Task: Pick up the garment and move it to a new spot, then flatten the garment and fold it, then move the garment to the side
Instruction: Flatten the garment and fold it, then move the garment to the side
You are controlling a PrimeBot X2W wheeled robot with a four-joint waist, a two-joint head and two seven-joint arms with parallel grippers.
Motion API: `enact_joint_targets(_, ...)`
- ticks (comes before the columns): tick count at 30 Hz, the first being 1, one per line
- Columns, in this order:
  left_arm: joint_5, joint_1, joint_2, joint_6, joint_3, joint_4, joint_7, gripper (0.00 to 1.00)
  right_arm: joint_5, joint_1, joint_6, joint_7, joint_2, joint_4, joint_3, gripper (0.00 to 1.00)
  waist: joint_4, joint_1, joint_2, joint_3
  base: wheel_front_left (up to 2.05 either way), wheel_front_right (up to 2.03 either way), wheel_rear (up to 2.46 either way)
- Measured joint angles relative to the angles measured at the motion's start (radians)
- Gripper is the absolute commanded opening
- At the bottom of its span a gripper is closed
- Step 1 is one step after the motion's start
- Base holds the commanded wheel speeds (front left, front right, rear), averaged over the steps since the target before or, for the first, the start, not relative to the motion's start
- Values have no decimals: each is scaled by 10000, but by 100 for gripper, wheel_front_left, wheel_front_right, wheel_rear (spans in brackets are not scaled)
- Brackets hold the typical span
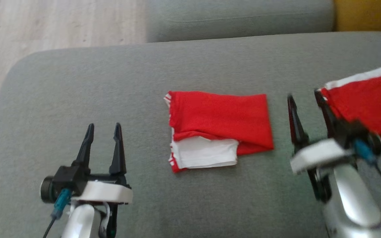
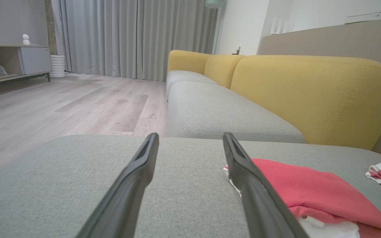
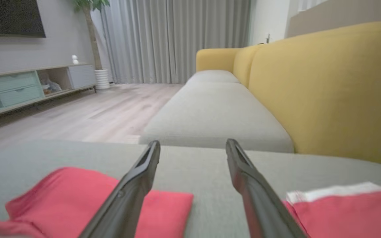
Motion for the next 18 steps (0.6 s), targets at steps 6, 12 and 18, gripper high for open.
enact_joint_targets(6, 2, 369, -4, 10, 219, -234, 0, 100, -142, 1509, 0, 0, 65, -1553, -470, 100, -426, 0, 0, -10, 0, 0, 0)
enact_joint_targets(12, -4, 820, 2, 117, 295, -259, 2, 100, 389, 2617, 0, 0, 174, -2297, -759, 100, -495, 0, 0, -95, 0, 0, 0)
enact_joint_targets(18, -6, 821, 2, 265, 109, -268, 2, 100, 403, 2706, 0, 0, 180, -2372, -838, 100, -417, 0, 0, -18, 0, 0, 0)
